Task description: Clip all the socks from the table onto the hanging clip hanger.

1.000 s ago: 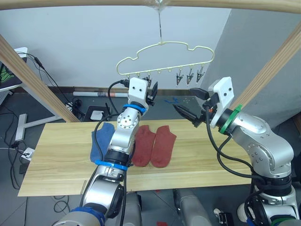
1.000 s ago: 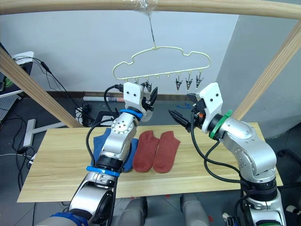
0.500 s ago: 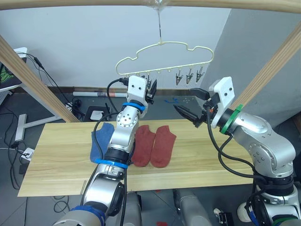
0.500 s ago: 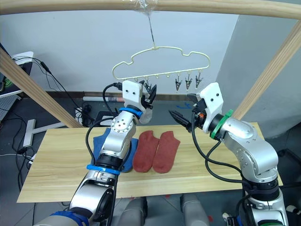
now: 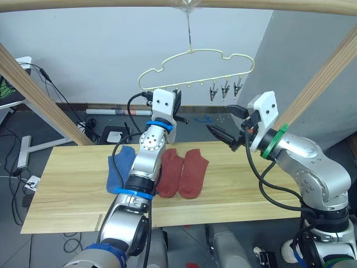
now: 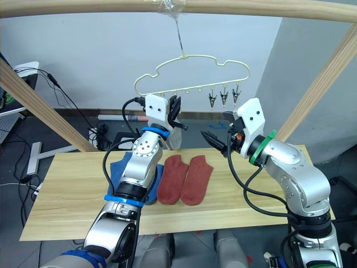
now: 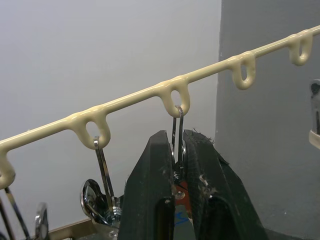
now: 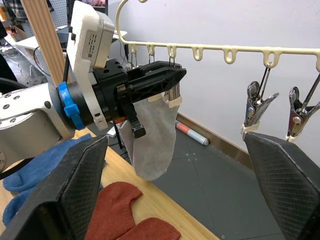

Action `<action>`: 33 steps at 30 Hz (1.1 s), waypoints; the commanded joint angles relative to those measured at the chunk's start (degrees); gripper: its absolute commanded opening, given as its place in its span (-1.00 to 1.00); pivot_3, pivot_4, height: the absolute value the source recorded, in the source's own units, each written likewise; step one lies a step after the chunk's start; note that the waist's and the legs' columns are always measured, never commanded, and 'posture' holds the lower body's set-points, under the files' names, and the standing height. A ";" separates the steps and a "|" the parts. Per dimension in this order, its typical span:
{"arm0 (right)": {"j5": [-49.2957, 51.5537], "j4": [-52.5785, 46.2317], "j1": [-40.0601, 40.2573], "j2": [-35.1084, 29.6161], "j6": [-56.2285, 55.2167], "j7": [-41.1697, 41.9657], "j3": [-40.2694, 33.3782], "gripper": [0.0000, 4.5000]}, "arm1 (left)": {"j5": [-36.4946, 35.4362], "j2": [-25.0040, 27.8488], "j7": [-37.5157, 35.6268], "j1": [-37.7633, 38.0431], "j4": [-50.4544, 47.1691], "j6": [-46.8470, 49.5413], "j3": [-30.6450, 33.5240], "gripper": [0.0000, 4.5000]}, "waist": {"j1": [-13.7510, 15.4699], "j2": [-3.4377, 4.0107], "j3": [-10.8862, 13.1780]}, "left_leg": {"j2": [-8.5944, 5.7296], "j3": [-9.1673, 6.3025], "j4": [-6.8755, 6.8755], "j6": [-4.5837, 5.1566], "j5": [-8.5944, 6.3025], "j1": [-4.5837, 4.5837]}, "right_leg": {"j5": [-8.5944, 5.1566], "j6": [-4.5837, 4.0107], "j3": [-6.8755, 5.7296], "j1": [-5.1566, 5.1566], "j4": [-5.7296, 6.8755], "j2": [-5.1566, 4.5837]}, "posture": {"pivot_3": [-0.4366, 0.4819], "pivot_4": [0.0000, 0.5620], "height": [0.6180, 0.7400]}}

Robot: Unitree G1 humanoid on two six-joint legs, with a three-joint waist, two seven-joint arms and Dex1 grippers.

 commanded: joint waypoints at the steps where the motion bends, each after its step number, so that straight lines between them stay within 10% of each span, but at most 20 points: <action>1: -0.48 -1.61 -0.26 -0.37 -1.11 0.08 0.96 1.00 | 0.25 0.24 -0.15 -0.89 -1.85 -0.96 0.61 -0.97 | -0.03 0.00 0.00 | 0.00 0.00 0.00 0.00 0.00 0.00 | 0.00 0.00 0.00 0.00 0.00 0.00 | -0.27 -0.09 1.00; 17: -21.18 35.30 3.92 11.68 -21.81 -0.03 22.59 1.00 | -4.17 6.12 -8.61 7.75 -14.55 12.62 2.35 -0.97 | -1.13 0.01 -0.01 | 0.07 0.06 -0.01 0.03 0.03 0.51 | 0.01 0.01 0.06 0.32 0.13 0.06 | -0.16 -0.09 1.00; 29: -31.11 66.73 -4.02 20.34 -34.92 -2.94 23.33 1.00 | -3.43 5.32 -7.17 8.69 -17.65 15.23 1.87 -0.97 | -0.63 0.03 -0.02 | 0.08 0.04 -0.09 0.04 0.03 0.54 | 0.02 0.00 0.06 0.37 0.10 0.08 | -0.08 -0.11 1.00; 33: -34.26 66.43 -1.08 17.71 -36.29 -0.18 25.22 0.60 | -3.44 5.78 -7.28 8.72 -17.81 15.44 2.14 -0.97 | -0.60 0.04 -0.04 | 0.07 0.03 -0.06 0.04 0.03 0.59 | 0.02 0.01 0.06 0.44 0.11 0.08 | -0.07 -0.11 1.00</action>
